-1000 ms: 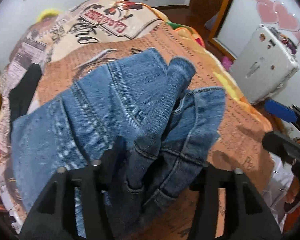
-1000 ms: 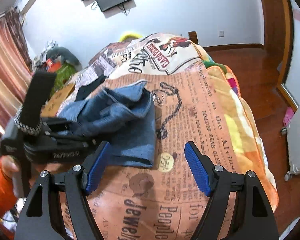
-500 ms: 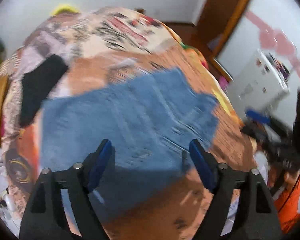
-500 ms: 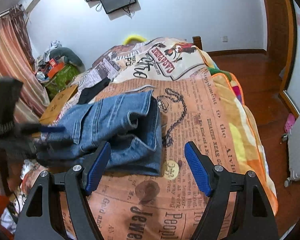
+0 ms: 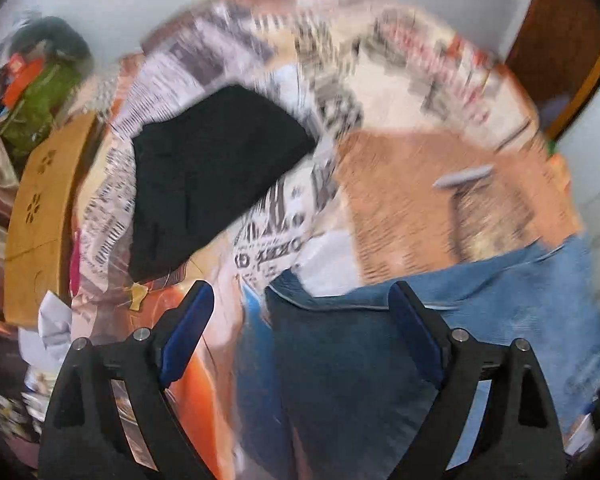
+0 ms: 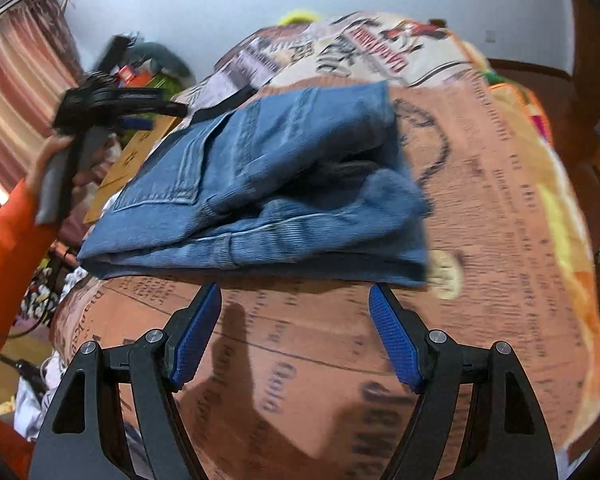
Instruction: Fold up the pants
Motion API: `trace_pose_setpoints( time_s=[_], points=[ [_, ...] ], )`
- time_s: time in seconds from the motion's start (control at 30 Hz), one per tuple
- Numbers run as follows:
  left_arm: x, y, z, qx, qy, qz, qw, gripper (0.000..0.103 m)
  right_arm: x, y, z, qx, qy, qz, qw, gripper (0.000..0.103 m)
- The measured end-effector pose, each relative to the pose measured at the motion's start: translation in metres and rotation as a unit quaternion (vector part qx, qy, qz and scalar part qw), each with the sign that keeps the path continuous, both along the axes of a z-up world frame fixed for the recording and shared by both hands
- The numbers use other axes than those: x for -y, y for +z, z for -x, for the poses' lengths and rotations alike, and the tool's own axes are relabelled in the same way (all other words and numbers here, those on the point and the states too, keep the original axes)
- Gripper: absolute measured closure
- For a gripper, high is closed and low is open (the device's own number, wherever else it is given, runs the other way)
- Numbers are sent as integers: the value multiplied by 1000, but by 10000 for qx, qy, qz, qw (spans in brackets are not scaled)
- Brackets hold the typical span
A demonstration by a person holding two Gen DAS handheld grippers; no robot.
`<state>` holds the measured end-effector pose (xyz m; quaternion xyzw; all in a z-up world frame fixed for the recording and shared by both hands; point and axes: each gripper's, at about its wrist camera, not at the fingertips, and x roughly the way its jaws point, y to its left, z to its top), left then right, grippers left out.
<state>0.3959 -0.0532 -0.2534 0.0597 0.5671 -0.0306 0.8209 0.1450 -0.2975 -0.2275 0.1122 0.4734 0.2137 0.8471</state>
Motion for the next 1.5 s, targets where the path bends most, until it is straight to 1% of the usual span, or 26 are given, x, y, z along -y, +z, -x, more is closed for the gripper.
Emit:
trace_pose_setpoints(
  time_s=[0.03, 0.07, 0.13, 0.2, 0.27, 0.33, 0.4, 0.5, 0.63, 0.67, 0.77, 0.87, 0.9, 0.93, 0.97, 1.03, 1.1, 1.13, 1.27, 1.33, 1.4, 1.47, 1.5],
  points=[
    [-1, -12, -7, -175, -87, -112, 9997, 13, -3, -3, -3, -21, 50, 0, 10000, 28],
    [-4, -23, -11, -285, -154, -119, 9994, 6, -7, -4, -8, -5, 72, 60, 10000, 28],
    [-14, -31, -12, -246, -179, -10, 9995, 0, -11, -7, -19, -68, 78, 126, 9999, 28],
    [-25, -33, -5, -151, -254, 133, 9995, 0, -11, -6, -30, -89, 36, 166, 9998, 28],
    [-35, -34, 7, -139, -341, 167, 9992, 0, -11, -8, -41, -70, 17, 238, 9997, 28],
    [-44, -34, 16, -179, -331, 181, 9991, 0, -7, -10, -56, -84, -30, 233, 9997, 28],
    [-55, -31, 35, -200, -327, 154, 9991, 0, -6, -11, -66, -60, -80, 243, 9997, 28],
    [-65, -25, 68, -156, -478, 72, 9987, 0, -4, -11, -80, -22, -210, 301, 9993, 28],
    [-72, -18, 115, -85, -511, 108, 9986, 0, 5, -8, -79, 9, -331, 327, 9989, 28],
    [-73, -17, 129, -72, -427, 195, 9989, 0, 8, -6, -76, 27, -351, 335, 9988, 28],
    [-72, -15, 154, -55, -237, 385, 9990, 0, 15, 1, -66, 99, -396, 374, 9985, 28],
    [-66, -13, 179, -21, -209, 647, 9977, 0, 21, 11, -57, 194, -420, 384, 9982, 28],
    [-63, -10, 185, 41, -228, 669, 9975, 0, 22, 14, -55, 233, -412, 390, 9981, 28],
    [-60, -7, 189, 141, -234, 609, 9978, 0, 21, 17, -54, 264, -398, 406, 9980, 28],
    [-57, -3, 191, 277, -251, 463, 9982, 0, 21, 20, -53, 310, -368, 430, 9979, 28],
    [-53, 5, 189, 406, -368, 267, 9981, 0, 18, 28, -52, 413, -293, 457, 9977, 28],
    [-52, 19, 181, 701, -291, 75, 9971, 0, 15, 33, -56, 493, -235, 409, 9977, 28],
    [-52, 26, 176, 821, -248, 74, 9963, 0, 12, 37, -59, 549, -198, 376, 9976, 28],
    [-48, 57, 149, 1211, -247, 301, 9919, 0, -1, 46, -72, 787, -8, 369, 9962, 28],
    [-42, 67, 133, 1376, -328, 306, 9895, 0, -11, 48, -83, 855, 144, 390, 9955, 31],
    [-33, 70, 115, 1468, -393, 245, 9881, 0, -23, 48, -97, 886, 318, 386, 9948, 31],
    [-22, 68, 94, 1508, -505, 209, 9871, 0, -34, 45, -112, 924, 452, 387, 9939, 39],
    [-18, 65, 88, 1489, -542, 190, 9872, 0, -38, 44, -118, 904, 504, 389, 9939, 44]
  ],
)
